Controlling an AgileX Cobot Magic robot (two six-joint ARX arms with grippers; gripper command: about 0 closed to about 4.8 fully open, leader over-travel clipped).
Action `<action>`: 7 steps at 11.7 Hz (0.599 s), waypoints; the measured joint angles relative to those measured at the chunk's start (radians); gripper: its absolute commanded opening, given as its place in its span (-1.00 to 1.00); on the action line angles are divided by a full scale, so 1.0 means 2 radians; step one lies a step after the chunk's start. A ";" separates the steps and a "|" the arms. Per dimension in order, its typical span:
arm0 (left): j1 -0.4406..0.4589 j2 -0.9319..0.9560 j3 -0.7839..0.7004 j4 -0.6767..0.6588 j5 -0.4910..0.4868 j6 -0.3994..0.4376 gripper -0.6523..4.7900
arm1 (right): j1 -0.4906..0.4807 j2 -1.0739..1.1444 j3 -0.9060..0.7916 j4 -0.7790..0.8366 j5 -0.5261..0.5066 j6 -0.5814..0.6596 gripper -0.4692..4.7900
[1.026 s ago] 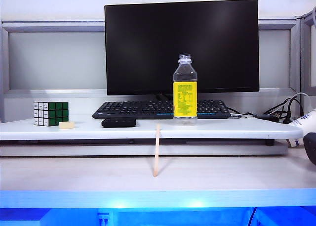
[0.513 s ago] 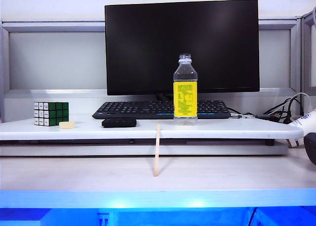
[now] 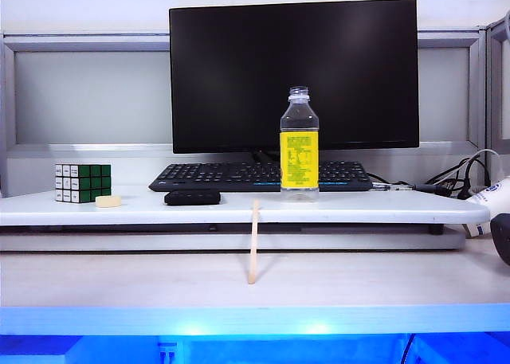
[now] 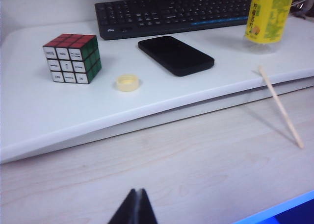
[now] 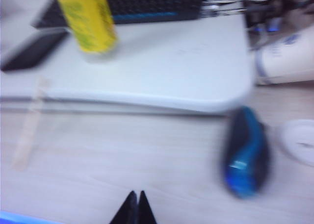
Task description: Grab a stick from the table and stick it in a plastic bottle.
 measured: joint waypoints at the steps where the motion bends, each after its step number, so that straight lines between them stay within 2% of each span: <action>1: 0.000 0.000 0.000 0.000 0.001 -0.014 -0.78 | 0.027 0.001 0.010 0.027 -0.001 0.042 -0.84; 3: 0.000 0.000 0.000 0.000 0.014 -0.015 -0.78 | 0.046 0.031 0.051 0.036 -0.001 0.046 -0.79; 4: 0.000 0.000 0.000 0.000 0.023 -0.015 -0.78 | 0.051 0.069 0.075 0.038 -0.001 0.047 -0.64; 5: 0.000 0.000 0.000 0.000 0.024 -0.015 -0.78 | 0.053 0.088 0.085 0.038 -0.001 0.047 -0.24; 6: 0.000 0.000 0.000 0.000 0.025 -0.015 -0.78 | 0.060 0.133 0.107 0.038 -0.002 0.048 -0.06; 7: 0.000 0.000 0.000 0.000 0.026 -0.015 -0.78 | 0.064 0.155 0.119 0.038 -0.002 0.052 0.02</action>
